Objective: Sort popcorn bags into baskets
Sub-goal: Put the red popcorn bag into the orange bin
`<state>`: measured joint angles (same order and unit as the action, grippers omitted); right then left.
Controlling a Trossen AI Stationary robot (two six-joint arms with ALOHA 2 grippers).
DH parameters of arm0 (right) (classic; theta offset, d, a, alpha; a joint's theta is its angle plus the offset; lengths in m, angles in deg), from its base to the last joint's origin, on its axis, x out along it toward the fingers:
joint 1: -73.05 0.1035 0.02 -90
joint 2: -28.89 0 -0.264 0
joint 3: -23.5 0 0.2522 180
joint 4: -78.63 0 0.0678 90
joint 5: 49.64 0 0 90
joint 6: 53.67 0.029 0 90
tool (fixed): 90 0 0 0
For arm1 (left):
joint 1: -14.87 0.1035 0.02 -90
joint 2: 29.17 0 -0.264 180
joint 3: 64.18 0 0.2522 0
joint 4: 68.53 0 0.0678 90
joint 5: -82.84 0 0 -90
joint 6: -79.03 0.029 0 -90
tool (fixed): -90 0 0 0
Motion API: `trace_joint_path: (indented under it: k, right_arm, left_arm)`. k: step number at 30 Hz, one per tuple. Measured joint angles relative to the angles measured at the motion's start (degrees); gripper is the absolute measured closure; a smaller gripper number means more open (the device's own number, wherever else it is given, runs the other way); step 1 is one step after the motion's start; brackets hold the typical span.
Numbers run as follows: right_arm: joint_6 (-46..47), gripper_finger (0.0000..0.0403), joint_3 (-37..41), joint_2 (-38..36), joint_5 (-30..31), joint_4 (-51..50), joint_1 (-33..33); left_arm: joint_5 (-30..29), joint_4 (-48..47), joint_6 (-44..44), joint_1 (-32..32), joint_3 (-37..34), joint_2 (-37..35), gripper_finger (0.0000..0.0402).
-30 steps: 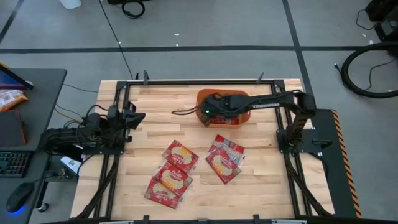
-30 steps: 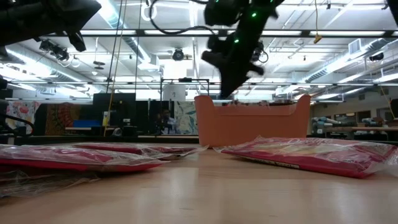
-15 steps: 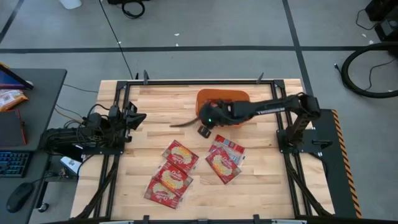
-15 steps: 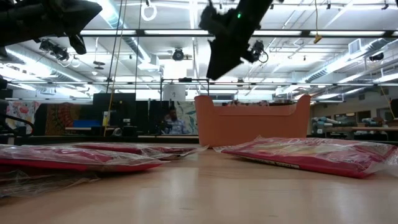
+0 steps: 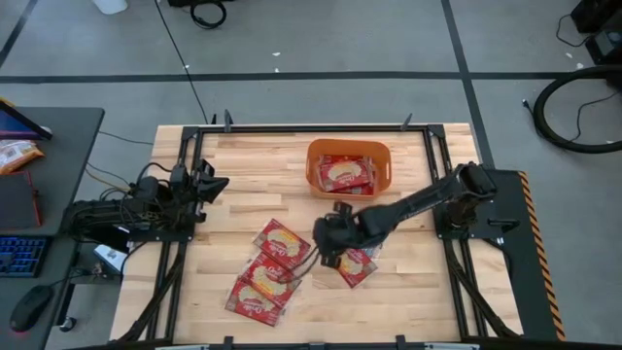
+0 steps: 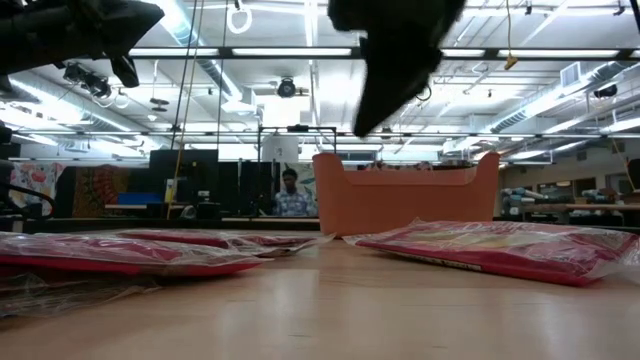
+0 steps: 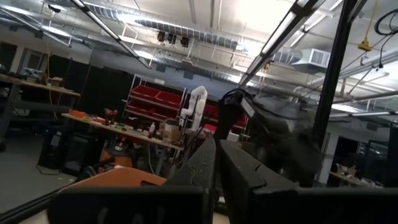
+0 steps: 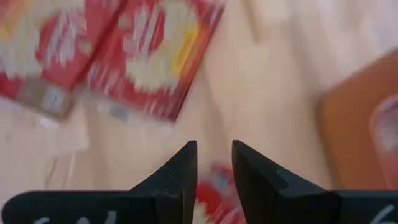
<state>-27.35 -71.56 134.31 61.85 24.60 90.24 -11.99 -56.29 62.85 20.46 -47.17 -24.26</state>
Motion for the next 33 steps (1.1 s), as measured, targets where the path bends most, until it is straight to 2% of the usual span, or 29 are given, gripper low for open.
trace_joint_path:
  k: [7, 11, 17, 21, 27, 33]
  right_arm:
    - [22.25, 0.0279, 0.07, 1.84, -6.7, -16.03, 3.35]
    - [28.66, 0.0248, 0.07, 1.87, -11.34, -20.18, 4.22]
    - [32.8, 0.0197, 0.62, 1.81, -13.51, -19.87, 5.31]
    - [35.27, 0.0174, 4.93, 0.27, -14.87, -18.72, 5.52]
    - [39.84, 0.0165, 12.82, -3.53, -17.61, -9.64, 5.09]
    - [42.79, 0.0167, 18.46, -3.86, -19.49, -2.49, 4.06]
  left_arm:
    - [-0.01, -0.05, -0.12, -0.03, 0.02, 0.87, 0.0377]
    - [-0.02, -0.11, -0.14, -0.03, 0.02, 1.24, 0.0377]
    - [0.33, -0.22, -0.16, -0.03, 0.01, 1.24, 0.0377]
    - [2.71, -0.16, -0.16, -0.03, 0.0, 1.24, 0.0377]
    - [3.57, -0.15, -0.16, -0.03, 0.01, 1.24, 0.0377]
    - [3.57, -0.11, -0.16, -0.03, 0.01, 1.24, 0.0377]
